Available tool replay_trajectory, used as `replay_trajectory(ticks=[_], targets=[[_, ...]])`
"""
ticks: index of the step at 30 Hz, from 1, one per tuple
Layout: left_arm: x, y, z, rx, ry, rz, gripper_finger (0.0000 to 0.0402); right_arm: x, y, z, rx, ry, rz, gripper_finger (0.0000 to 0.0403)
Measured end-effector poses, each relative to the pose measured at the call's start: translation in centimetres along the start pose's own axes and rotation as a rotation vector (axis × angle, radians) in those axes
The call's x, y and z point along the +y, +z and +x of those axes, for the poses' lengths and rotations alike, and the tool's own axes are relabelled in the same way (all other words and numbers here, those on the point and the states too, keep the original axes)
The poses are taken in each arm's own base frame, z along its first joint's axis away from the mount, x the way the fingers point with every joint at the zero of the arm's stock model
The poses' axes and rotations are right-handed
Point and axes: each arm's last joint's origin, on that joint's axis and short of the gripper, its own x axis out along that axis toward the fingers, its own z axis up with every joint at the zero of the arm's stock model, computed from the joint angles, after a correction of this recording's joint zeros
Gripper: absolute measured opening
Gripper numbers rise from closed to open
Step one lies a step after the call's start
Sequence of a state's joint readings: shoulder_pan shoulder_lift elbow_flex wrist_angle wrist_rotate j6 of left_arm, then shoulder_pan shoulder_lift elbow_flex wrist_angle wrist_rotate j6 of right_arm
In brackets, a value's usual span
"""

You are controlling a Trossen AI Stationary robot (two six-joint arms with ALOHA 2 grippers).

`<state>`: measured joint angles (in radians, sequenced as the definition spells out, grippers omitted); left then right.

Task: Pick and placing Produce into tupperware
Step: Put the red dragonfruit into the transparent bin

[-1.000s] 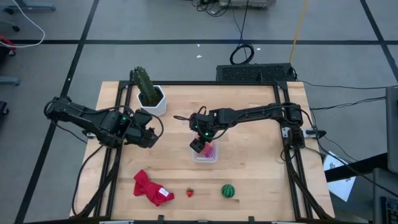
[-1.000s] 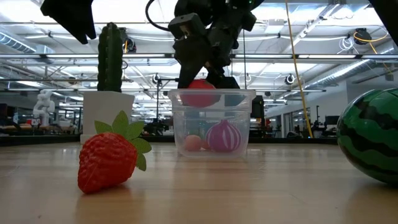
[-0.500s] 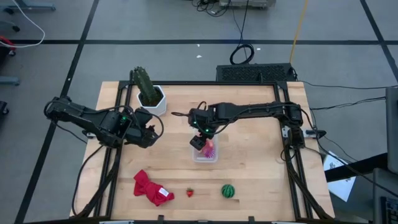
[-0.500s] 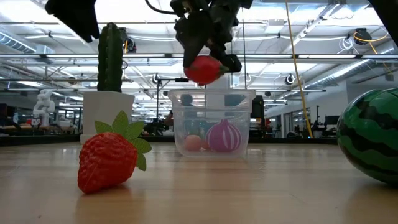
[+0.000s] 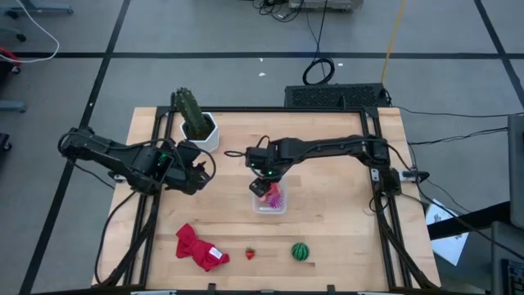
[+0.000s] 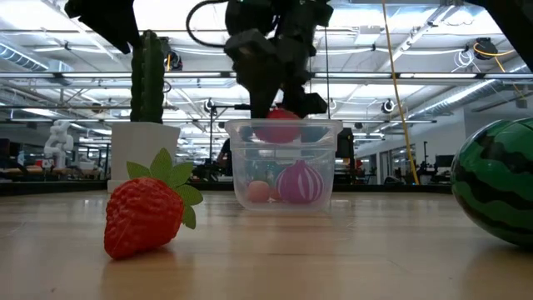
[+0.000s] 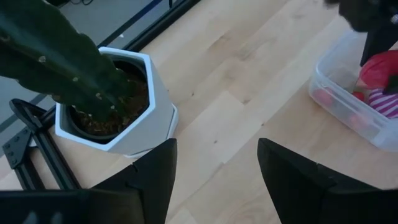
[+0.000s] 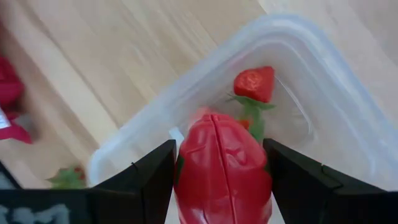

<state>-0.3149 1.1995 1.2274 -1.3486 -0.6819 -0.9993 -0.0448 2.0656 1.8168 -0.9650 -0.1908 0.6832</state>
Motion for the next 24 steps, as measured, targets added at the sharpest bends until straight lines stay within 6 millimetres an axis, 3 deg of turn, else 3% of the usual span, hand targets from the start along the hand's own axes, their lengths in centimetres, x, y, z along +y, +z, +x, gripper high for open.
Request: replay_trajectory(ticks=[24], targets=[[-0.14,0.08,0.0,-0.004,-0.014,-0.019,0.023,-0.01,0.67,0.55,-0.034,0.019,-0.042,0.022]])
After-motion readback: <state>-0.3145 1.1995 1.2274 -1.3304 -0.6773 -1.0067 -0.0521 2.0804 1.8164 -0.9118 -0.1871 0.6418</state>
